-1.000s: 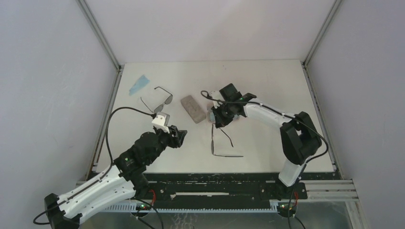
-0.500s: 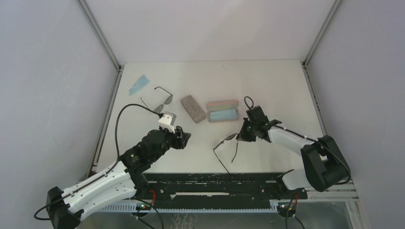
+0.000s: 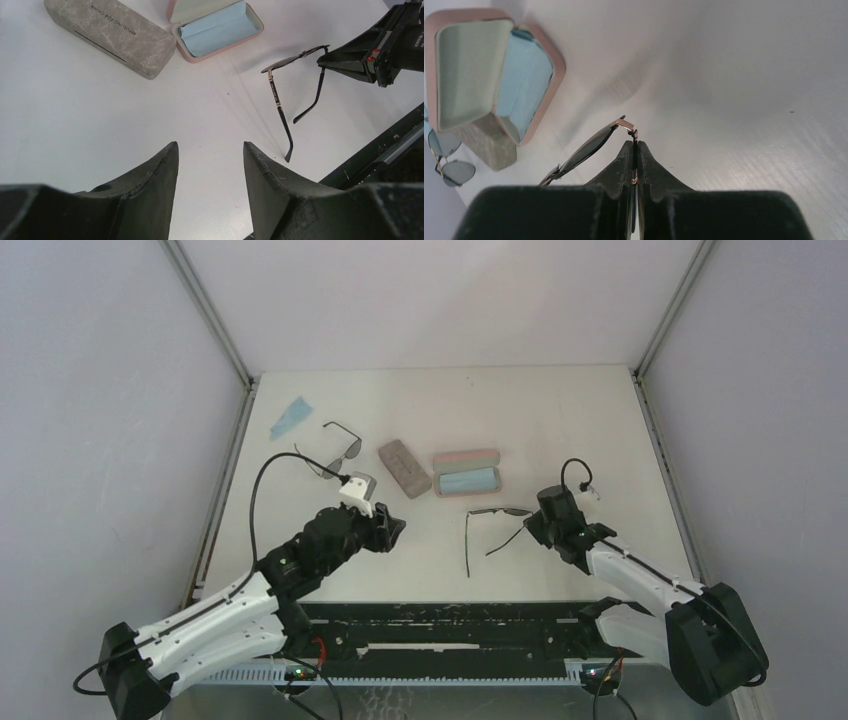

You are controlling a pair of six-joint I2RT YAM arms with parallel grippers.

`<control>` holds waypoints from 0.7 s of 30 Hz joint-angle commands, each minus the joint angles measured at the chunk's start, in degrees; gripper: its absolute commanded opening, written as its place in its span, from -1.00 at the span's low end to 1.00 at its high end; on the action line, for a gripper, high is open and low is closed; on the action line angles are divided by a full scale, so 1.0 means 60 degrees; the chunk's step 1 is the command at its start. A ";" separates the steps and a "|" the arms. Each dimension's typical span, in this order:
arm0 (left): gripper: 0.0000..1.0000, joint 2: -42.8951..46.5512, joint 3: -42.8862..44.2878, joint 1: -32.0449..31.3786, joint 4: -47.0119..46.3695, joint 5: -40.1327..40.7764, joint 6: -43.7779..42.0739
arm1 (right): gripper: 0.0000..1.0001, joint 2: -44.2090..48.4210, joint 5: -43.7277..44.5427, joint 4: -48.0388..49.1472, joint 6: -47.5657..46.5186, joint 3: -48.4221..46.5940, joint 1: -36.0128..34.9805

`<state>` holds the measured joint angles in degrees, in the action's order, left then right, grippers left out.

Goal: Organize the sunglasses
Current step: Adjust the sunglasses at the center of the board.

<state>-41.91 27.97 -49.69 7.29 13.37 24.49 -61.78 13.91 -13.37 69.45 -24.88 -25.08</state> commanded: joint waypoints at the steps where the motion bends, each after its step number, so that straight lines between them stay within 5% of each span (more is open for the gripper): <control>1: 0.09 -0.0068 0.0565 0.0064 -0.0513 -0.0163 0.0139 | -0.97 0.0095 0.0860 0.0005 0.0671 0.0107 0.0121; 11: 0.09 -0.0093 0.0429 0.0064 -0.0645 -0.0108 0.0242 | -0.73 0.0355 0.0268 0.0021 -0.0119 0.0629 0.0623; 21: 0.12 -0.0062 0.0636 0.0079 -0.0636 -0.0145 -0.0013 | -0.58 0.3500 0.0584 -0.1905 -0.3132 -0.0205 0.0972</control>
<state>-42.76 27.97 -49.69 5.87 13.10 24.88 -45.82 16.82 -21.21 61.58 -21.45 -19.51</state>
